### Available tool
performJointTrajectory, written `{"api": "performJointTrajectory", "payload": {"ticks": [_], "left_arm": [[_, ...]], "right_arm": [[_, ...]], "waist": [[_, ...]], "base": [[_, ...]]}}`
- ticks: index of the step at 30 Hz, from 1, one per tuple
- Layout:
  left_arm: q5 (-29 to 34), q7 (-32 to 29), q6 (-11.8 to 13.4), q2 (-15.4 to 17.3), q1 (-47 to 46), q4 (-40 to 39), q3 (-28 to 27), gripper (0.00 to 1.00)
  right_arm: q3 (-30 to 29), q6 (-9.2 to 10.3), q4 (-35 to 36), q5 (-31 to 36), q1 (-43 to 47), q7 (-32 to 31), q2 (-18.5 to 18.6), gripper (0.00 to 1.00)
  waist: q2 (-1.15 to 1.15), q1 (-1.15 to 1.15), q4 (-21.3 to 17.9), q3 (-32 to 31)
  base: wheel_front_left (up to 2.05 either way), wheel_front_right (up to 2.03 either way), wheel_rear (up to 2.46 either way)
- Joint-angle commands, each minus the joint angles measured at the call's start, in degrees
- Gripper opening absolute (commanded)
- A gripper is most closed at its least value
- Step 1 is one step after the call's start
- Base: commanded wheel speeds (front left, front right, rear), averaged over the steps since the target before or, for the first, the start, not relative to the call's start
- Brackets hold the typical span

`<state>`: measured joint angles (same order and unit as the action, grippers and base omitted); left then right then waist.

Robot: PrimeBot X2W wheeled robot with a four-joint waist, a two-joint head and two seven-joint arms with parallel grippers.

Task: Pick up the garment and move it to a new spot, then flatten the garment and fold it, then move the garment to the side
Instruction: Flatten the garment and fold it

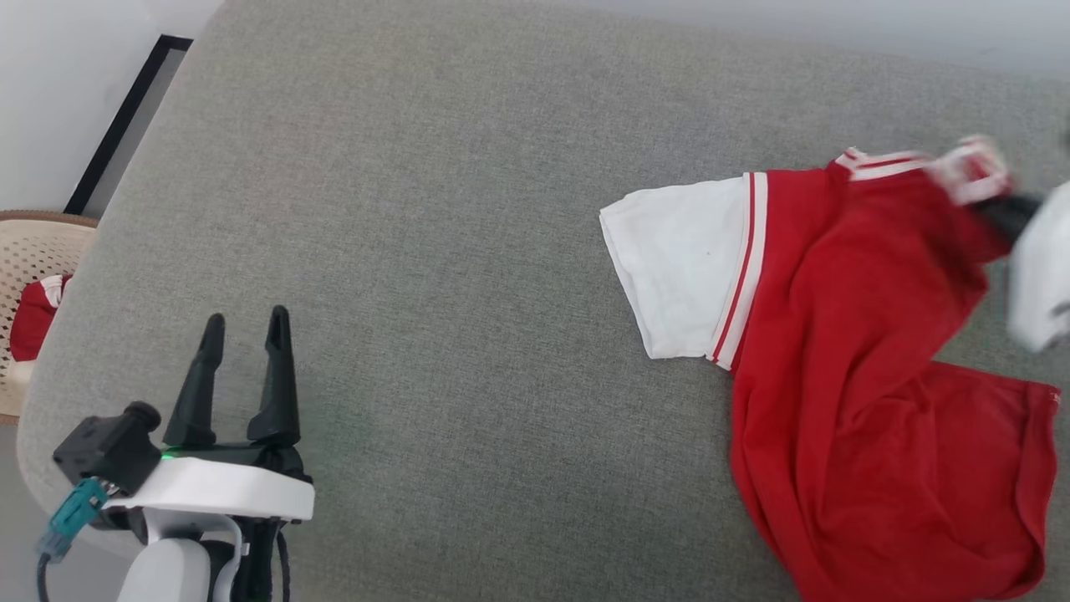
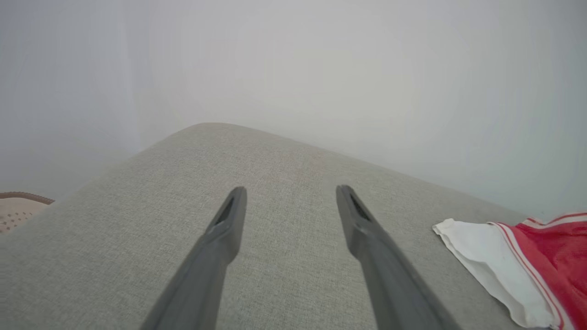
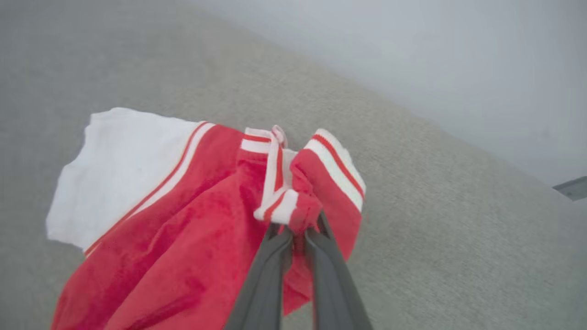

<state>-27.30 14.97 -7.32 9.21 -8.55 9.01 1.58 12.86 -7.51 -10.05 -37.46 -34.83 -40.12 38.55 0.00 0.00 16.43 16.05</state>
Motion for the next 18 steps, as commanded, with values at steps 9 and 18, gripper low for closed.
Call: {"api": "performJointTrajectory", "payload": {"ticks": [9,18], "left_arm": [[0.2,0.3,-0.2,0.4,1.1,-0.7,-1.1,1.0],[0.4,0.3,-0.2,-0.1,1.0,-0.5,-1.2,1.0]], "right_arm": [[4.9,0.04,18.5,2.0,9.9,-6.9,-7.6,0.0],[9.1,0.04,20.5,2.9,17.3,-8.0,-11.6,0.55]], "waist": [[0.0,0.0,-0.1,-0.4],[0.0,0.0,-0.1,-0.1]], "base": [[0.0,0.0,0.0],[0.0,0.0,0.0]]}}
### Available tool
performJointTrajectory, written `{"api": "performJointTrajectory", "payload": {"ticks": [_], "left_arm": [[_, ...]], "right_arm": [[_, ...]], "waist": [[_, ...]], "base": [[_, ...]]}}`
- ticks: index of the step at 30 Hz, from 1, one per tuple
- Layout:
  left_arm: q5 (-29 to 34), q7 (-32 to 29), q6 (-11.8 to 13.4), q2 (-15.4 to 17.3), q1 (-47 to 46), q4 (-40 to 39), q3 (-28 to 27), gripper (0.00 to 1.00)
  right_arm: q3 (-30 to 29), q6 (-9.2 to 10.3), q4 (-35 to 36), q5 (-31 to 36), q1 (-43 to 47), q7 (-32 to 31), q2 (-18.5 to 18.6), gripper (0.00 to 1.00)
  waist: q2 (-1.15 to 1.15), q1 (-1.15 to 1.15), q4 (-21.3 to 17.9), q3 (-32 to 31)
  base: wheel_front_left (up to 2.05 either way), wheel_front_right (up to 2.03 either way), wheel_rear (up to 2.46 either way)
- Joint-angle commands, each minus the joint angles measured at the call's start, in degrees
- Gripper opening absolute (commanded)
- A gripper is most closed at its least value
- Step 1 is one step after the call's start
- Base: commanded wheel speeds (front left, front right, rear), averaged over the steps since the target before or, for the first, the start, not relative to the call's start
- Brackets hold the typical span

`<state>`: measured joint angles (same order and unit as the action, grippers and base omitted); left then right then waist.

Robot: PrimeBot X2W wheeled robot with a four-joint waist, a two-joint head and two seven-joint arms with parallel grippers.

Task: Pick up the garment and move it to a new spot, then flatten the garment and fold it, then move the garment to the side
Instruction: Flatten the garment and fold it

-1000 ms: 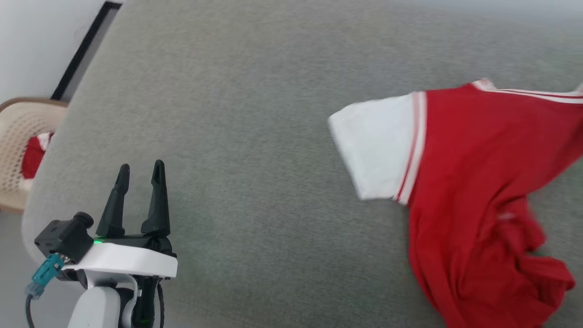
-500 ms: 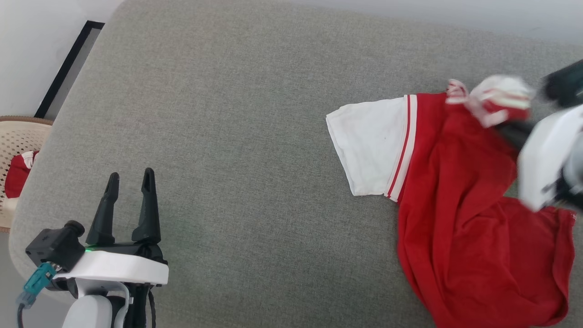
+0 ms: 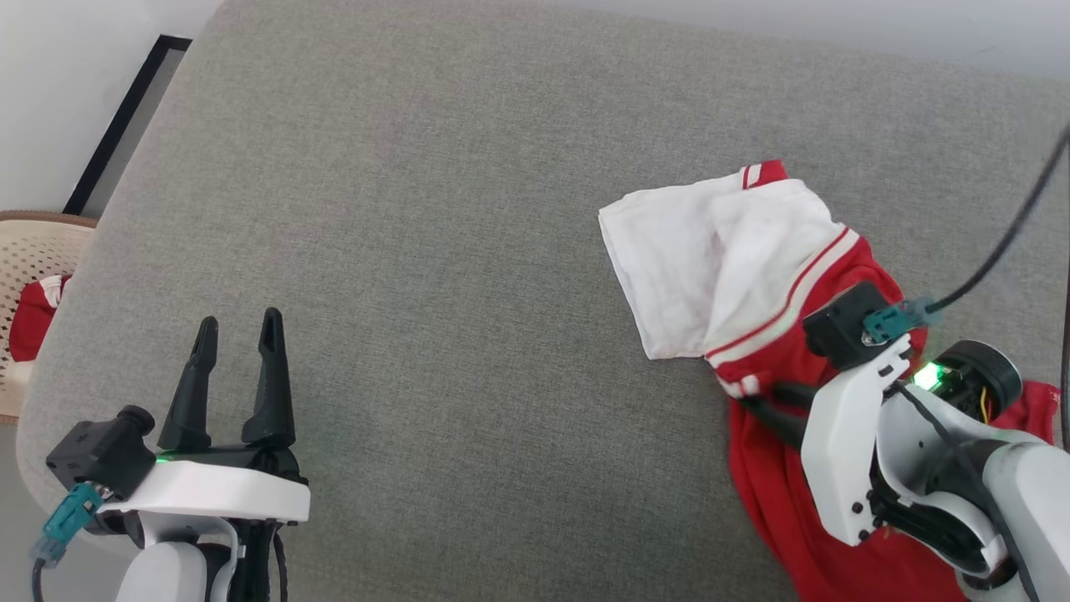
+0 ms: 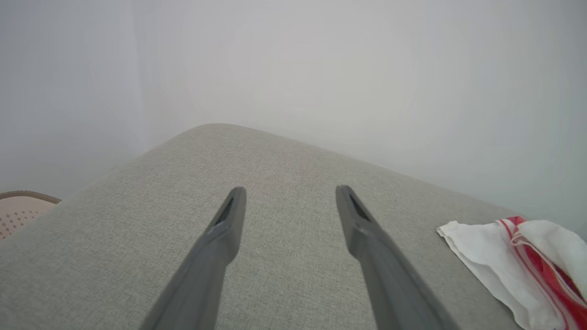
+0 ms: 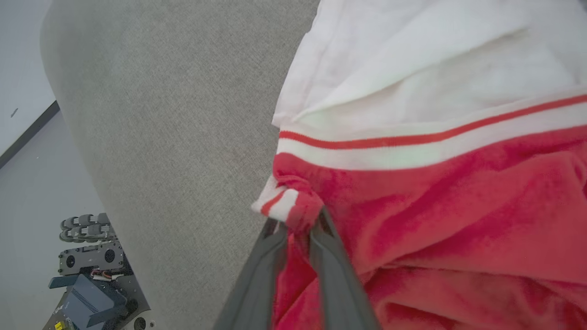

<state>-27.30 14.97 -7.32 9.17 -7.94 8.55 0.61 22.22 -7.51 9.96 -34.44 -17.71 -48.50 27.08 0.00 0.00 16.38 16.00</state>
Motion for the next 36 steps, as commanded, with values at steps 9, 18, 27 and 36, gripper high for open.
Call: {"api": "performJointTrajectory", "payload": {"ticks": [9,18,27,36], "left_arm": [[0.9,0.3,-0.2,-0.6,1.0,0.2,0.2,1.0],[0.9,0.3,-0.2,-1.4,-0.6,0.5,2.3,1.0],[0.1,0.3,-0.2,-2.6,-2.2,1.4,4.8,1.0],[-0.5,0.3,-0.2,-3.5,-2.4,2.0,4.8,1.0]], "right_arm": [[-3.8,0.04,5.8,-0.2,-0.7,-0.8,0.8,1.0],[-6.1,0.04,0.9,1.6,-8.5,-2.8,0.7,1.0],[3.1,0.04,-14.7,2.1,-18.0,-5.1,2.6,1.0],[12.1,0.04,-28.0,1.4,-23.7,-3.7,4.1,0.0]], "waist": [[0.0,0.0,0.2,-0.8],[0.0,0.0,3.1,-0.1],[0.0,0.0,7.8,1.1],[0.0,0.0,10.1,2.0]], "base": [[0.0,0.0,0.0],[0.0,0.0,0.0],[0.0,0.0,0.0],[0.0,0.0,0.0]]}}
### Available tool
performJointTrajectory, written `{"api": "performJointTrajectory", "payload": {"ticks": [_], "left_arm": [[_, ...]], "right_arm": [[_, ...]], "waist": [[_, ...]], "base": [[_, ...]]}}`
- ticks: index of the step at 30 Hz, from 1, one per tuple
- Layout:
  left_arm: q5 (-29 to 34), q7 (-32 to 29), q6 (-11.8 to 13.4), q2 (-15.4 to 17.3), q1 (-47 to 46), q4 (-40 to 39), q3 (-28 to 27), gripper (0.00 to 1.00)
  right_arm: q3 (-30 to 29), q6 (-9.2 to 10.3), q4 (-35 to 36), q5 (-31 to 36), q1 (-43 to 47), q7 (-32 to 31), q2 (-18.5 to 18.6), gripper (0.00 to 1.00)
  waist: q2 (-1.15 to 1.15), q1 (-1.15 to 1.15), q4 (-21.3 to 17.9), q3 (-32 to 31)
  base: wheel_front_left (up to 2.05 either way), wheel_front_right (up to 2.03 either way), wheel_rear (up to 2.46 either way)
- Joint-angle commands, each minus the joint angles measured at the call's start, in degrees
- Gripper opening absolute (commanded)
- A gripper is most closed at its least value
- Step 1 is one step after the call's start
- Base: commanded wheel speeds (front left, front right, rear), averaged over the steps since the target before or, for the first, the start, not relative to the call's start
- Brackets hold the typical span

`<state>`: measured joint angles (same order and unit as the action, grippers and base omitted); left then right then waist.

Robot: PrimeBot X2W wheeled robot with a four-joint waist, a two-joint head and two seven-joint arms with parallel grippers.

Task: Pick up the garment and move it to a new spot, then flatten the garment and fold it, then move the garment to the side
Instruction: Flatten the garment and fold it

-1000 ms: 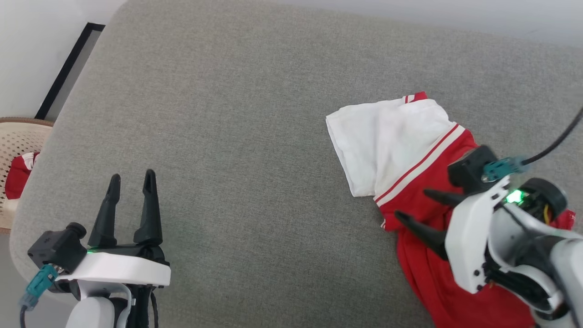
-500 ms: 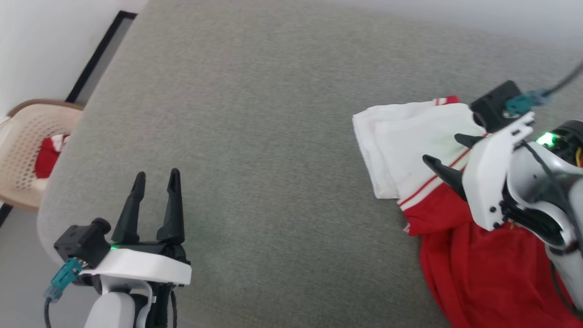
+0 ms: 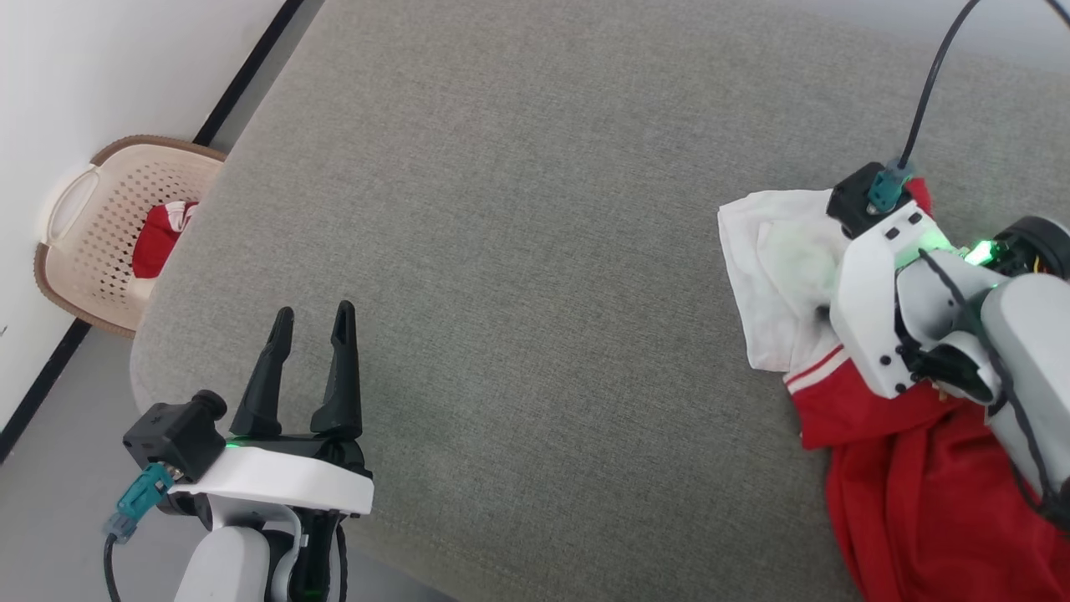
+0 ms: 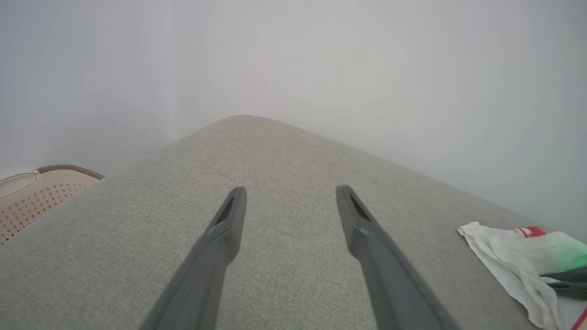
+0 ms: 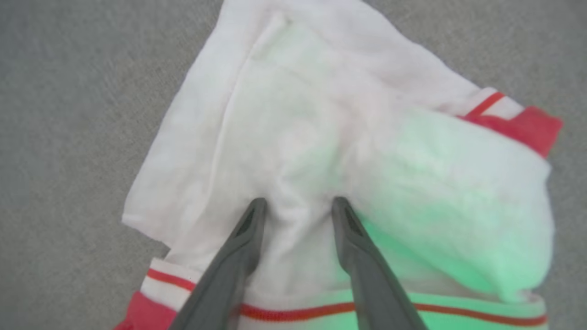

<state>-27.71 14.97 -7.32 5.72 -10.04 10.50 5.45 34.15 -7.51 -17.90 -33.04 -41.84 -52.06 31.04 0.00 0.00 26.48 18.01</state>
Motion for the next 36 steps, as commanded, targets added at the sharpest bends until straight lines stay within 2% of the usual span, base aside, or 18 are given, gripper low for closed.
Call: {"api": "performJointTrajectory", "payload": {"ticks": [1,8,13,18,24,30,36], "left_arm": [[0.0,0.3,-0.2,-0.1,-0.3,0.0,-0.2,1.0],[0.2,0.3,-0.2,0.1,0.7,-0.5,-1.7,1.0],[0.6,0.3,-0.2,0.4,1.3,-1.1,-2.9,1.0],[1.1,0.3,-0.2,0.5,1.8,-1.5,-3.6,1.0],[1.5,0.3,-0.2,0.9,2.2,-1.9,-4.3,1.0],[1.9,0.3,-0.2,1.2,1.8,-2.2,-4.6,1.0],[1.7,0.3,-0.2,1.8,0.8,-2.2,-4.0,1.0]], "right_arm": [[0.4,0.04,-1.0,-0.7,0.1,0.2,0.4,0.0],[-2.0,0.04,-0.1,-3.4,-2.7,5.6,1.9,0.0],[-6.9,0.04,2.7,-4.5,-1.7,8.2,3.8,0.0],[-14.3,0.04,4.9,-4.1,1.3,9.6,5.3,0.0],[-26.5,0.04,6.8,-0.1,7.6,8.1,5.8,0.0],[-39.7,0.04,4.7,6.0,14.1,5.3,3.6,0.0],[-45.8,0.04,-0.2,10.1,17.4,4.6,-1.0,0.0]], "waist": [[0.0,0.0,0.0,0.0],[0.0,0.0,-1.4,-0.3],[0.0,0.0,-3.2,-0.7],[0.0,0.0,-4.8,-1.1],[0.0,0.0,-6.5,-1.5],[0.0,0.0,-7.6,-1.7],[0.0,0.0,-8.2,-1.5]], "base": [[0.0,0.0,0.0],[0.0,0.0,0.0],[0.0,0.0,0.0],[0.0,0.0,0.0],[0.0,0.0,0.0],[0.0,0.0,0.0],[0.0,0.0,0.0]]}}
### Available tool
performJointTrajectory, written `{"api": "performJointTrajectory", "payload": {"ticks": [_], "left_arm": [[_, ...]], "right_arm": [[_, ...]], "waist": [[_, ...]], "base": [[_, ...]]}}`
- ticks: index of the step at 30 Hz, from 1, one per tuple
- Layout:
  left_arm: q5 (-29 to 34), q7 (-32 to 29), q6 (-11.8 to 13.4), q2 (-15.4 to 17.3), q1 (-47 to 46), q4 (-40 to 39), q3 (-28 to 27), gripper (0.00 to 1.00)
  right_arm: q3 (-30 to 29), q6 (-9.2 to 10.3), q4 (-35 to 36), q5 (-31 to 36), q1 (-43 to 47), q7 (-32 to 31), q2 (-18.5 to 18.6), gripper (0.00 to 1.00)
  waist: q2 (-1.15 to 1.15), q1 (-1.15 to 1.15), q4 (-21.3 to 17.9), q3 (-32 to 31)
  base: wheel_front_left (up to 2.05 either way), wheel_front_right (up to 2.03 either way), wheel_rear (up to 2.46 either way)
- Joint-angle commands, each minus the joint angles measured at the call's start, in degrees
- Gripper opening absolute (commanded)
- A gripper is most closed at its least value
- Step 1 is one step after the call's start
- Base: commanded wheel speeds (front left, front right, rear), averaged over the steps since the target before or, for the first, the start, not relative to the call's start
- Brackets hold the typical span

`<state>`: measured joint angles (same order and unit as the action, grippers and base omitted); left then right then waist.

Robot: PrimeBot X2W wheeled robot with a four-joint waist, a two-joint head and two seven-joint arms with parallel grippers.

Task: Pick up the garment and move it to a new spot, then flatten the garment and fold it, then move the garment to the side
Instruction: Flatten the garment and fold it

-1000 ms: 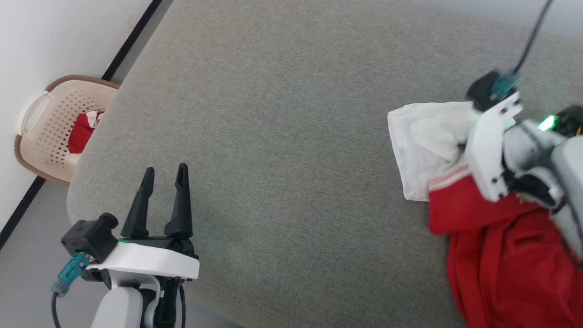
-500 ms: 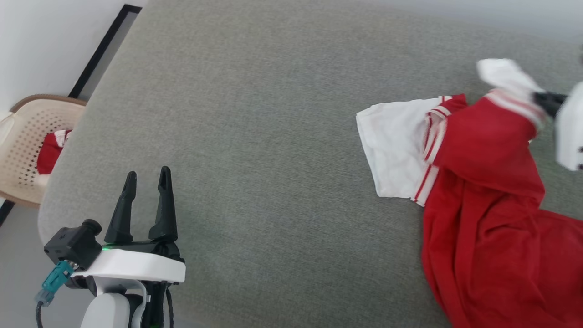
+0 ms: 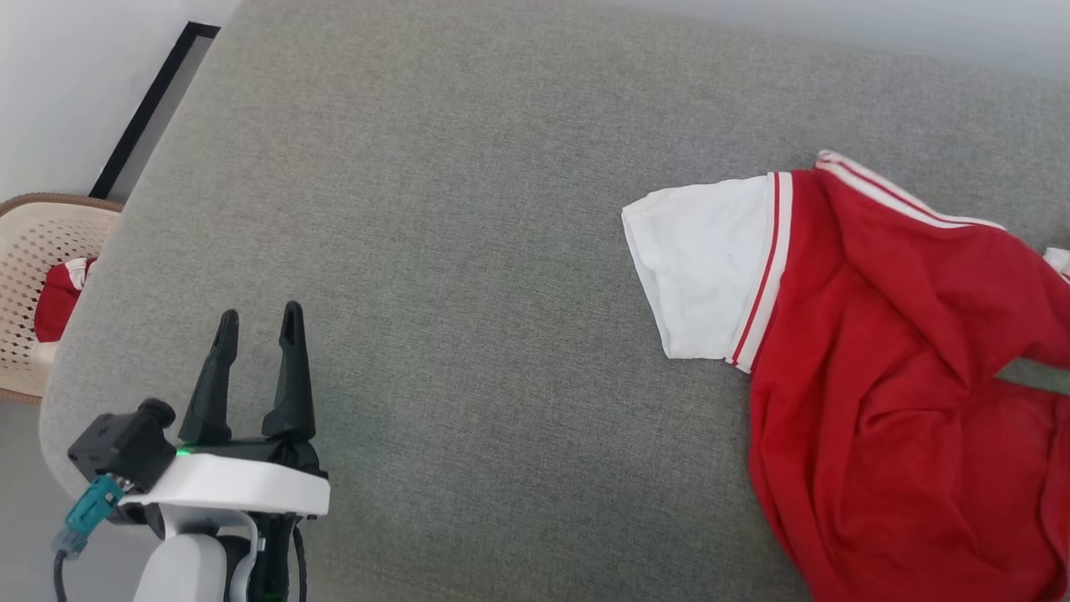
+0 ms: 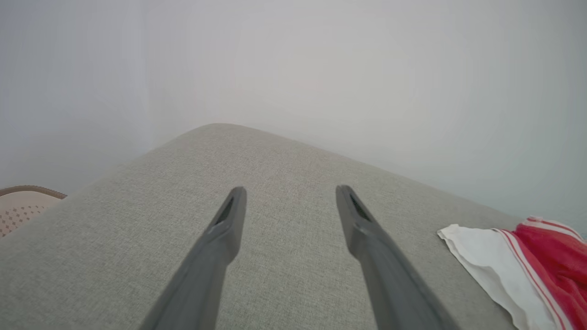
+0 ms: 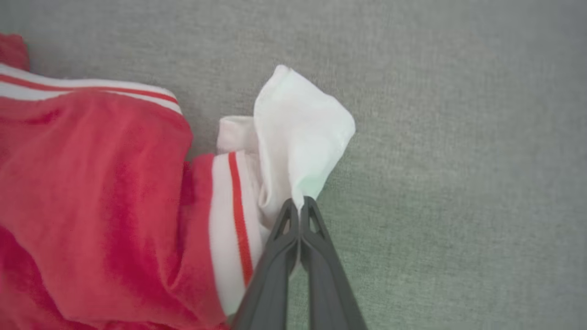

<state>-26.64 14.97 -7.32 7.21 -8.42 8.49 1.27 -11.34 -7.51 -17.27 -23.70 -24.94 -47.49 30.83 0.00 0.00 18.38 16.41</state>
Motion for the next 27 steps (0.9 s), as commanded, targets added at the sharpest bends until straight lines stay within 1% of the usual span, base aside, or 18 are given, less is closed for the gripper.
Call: {"api": "performJointTrajectory", "payload": {"ticks": [1,2,3,4,5,6,7,8,12,18,22,27], "left_arm": [[0.6,0.3,-0.2,0.5,-1.0,-0.1,0.3,1.0],[0.6,0.3,-0.2,0.8,-1.3,-0.1,0.6,1.0],[0.7,0.3,-0.2,1.2,-1.5,0.0,0.9,1.0],[0.8,0.3,-0.2,1.5,-1.8,0.0,1.0,1.0],[0.8,0.3,-0.2,1.5,-1.8,0.0,1.0,1.0],[0.8,0.3,-0.2,1.7,-2.1,0.0,1.2,1.0],[0.8,0.3,-0.2,2.0,-2.3,-0.1,1.4,1.0],[0.8,0.3,-0.2,2.4,-2.4,0.0,1.6,1.0],[1.1,0.3,-0.2,3.7,-2.8,-0.4,1.6,1.0],[1.6,0.3,-0.2,6.0,-2.8,-1.2,2.2,1.0],[2.2,0.3,-0.2,7.5,-3.4,-1.8,2.6,1.0],[2.7,-0.5,-0.2,9.2,-4.7,-2.7,3.1,1.0]], "right_arm": [[-0.8,0.03,-1.9,1.4,0.5,0.5,-1.4,0.0],[-1.0,0.04,-3.0,1.8,0.1,0.7,-2.1,0.0],[-1.1,0.04,-3.9,2.5,-0.4,1.0,-2.6,0.1],[-0.6,0.03,-4.7,3.0,-0.7,1.5,-2.9,0.31],[-0.6,0.03,-4.7,3.0,-0.7,1.5,-2.9,0.31],[-0.7,0.04,-5.7,3.1,-1.3,2.0,-3.5,0.44],[-0.8,0.04,-6.5,3.4,-1.7,2.6,-3.9,0.89],[-0.4,0.03,-6.9,3.8,-2.0,3.1,-4.1,1.0],[0.7,0.03,-7.8,3.9,-2.7,5.6,-4.7,1.0],[1.0,0.04,-5.4,2.8,-2.6,9.8,-5.6,1.0],[0.8,0.04,-1.5,2.7,-1.7,12.3,-6.8,1.0],[1.0,0.04,6.0,3.1,0.3,16.6,-9.1,1.0]], "waist": [[0.0,0.0,-0.1,0.2],[0.0,0.0,-0.3,0.2],[0.0,0.0,-0.4,0.1],[0.0,0.0,-0.6,0.1],[0.0,0.0,-0.6,0.1],[0.0,0.0,-0.8,0.0],[0.0,0.0,-1.0,-0.2],[0.0,0.0,-1.3,-0.5],[0.0,0.0,-2.8,-1.9],[0.0,0.0,-6.0,-4.0],[0.0,0.0,-8.8,-5.1],[0.0,0.0,-12.4,-5.6]], "base": [[0.0,0.0,0.0],[0.0,0.0,0.0],[0.0,0.0,0.0],[0.0,0.0,0.0],[0.0,0.0,0.0],[0.0,0.0,0.0],[0.0,0.0,0.0],[0.0,0.0,0.0],[0.0,0.0,0.0],[0.0,0.0,0.0],[0.0,0.0,0.0],[0.0,0.0,0.0]]}}
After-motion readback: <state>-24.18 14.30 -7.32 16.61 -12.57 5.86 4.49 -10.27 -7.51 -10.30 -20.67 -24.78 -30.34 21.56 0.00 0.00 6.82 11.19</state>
